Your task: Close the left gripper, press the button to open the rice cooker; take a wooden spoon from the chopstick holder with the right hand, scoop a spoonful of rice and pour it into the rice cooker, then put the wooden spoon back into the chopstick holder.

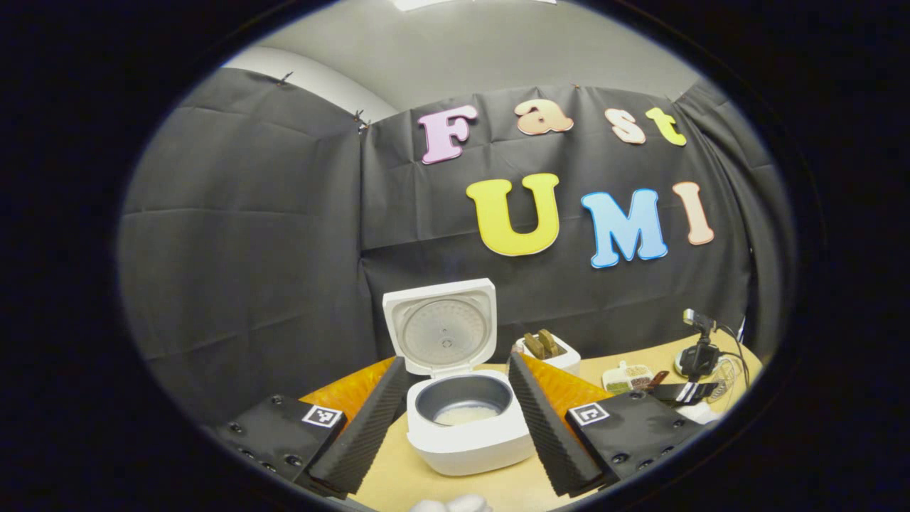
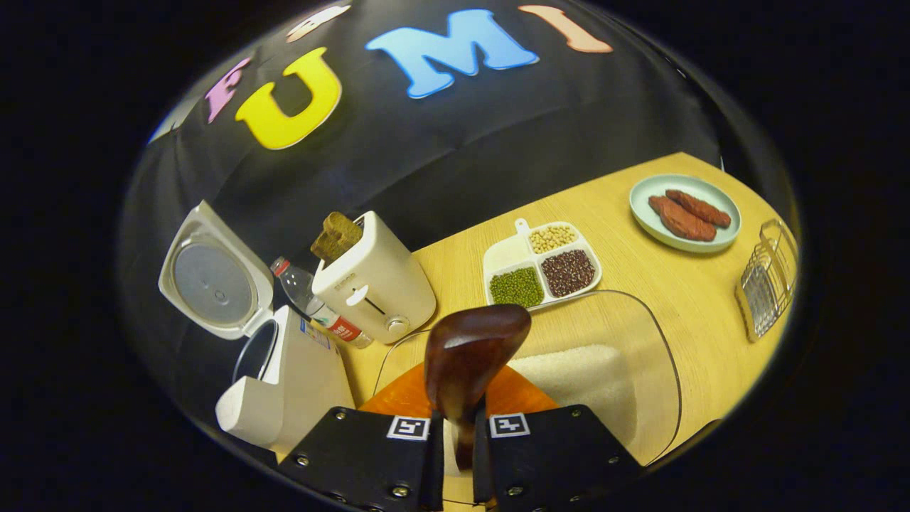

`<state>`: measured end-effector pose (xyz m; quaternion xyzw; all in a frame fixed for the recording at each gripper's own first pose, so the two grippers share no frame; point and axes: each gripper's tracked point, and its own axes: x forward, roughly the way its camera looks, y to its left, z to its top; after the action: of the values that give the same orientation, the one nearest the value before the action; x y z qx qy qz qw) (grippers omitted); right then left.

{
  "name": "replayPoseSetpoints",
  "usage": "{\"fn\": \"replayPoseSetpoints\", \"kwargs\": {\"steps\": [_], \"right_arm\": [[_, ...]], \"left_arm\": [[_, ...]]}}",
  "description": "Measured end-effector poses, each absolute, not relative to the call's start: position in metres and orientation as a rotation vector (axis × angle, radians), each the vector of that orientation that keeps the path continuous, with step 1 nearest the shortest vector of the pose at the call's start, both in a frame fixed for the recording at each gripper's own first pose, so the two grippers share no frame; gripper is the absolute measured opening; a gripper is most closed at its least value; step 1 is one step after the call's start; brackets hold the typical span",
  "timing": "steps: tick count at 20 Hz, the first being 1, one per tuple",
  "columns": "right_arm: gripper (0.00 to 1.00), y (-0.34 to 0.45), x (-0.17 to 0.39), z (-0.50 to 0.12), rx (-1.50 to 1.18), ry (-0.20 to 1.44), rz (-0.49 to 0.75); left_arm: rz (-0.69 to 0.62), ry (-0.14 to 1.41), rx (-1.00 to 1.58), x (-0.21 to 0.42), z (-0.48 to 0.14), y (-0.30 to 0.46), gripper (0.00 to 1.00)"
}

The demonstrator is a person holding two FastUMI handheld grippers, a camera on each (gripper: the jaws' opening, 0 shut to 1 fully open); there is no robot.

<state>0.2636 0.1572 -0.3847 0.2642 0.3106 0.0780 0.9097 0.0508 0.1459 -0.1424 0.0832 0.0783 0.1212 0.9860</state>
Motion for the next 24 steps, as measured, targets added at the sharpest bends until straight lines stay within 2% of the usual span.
{"fn": "replayPoseSetpoints", "kwargs": {"steps": [10,24], "right_arm": [[0.16,0.11,0.269,-0.357,0.984,0.564,0.136],[0.16,0.072,0.259,-0.287,1.102,0.459,0.118]], "left_arm": [[0.243,0.164,0.15,0.056,-0.14,0.15,0.99],[0.209,0.167,0.136,0.052,-0.143,0.149,1.0]]}}
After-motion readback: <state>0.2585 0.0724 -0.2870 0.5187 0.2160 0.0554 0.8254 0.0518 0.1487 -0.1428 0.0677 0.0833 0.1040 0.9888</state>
